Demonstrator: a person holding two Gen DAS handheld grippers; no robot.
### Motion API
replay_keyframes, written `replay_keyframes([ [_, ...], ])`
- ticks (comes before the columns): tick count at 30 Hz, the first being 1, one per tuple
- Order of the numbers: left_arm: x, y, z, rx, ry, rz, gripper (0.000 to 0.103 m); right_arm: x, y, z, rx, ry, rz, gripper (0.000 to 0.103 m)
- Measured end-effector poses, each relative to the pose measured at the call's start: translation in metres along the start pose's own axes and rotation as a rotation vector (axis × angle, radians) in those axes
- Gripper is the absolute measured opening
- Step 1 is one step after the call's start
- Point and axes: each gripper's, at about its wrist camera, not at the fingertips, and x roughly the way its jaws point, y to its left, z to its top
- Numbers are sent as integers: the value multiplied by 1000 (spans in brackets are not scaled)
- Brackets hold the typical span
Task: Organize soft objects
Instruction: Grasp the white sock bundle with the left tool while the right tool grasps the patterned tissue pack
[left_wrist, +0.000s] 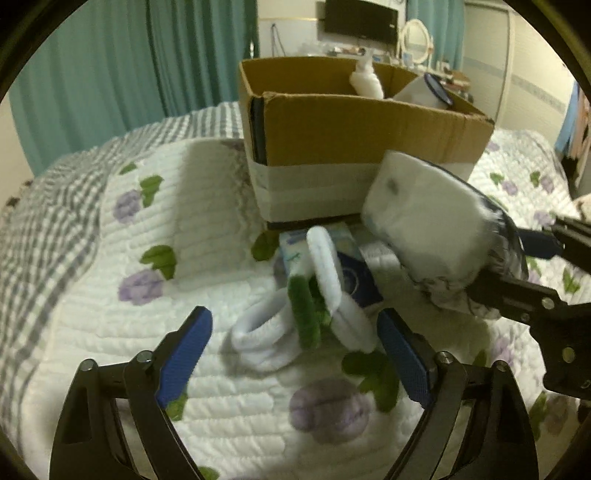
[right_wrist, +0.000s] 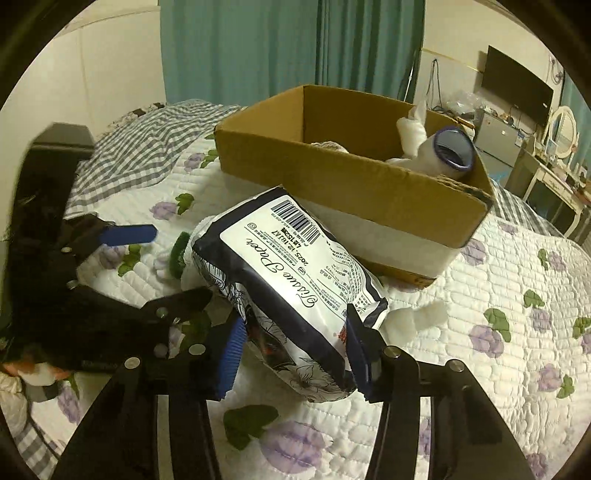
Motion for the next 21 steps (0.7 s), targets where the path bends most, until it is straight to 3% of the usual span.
replay_keyframes([
  [1, 1, 2, 1, -8, 0, -15, 66, -1, -2, 0, 11, -2, 2, 49],
  [3, 5, 4, 3, -14, 13, -42, 62, -2, -5, 0, 25, -1, 6, 49],
  [4, 5, 4, 3, -13, 18, -47, 51, -4, -6, 0, 29, -4, 6, 49],
  [11, -17, -1, 2, 8, -28, -39, 46, -21, -2, -3, 34, -28, -13, 49],
  [21, -90, -12, 12, 3, -149, -52, 46, -81, 0, -3, 74, -122, -15, 48],
])
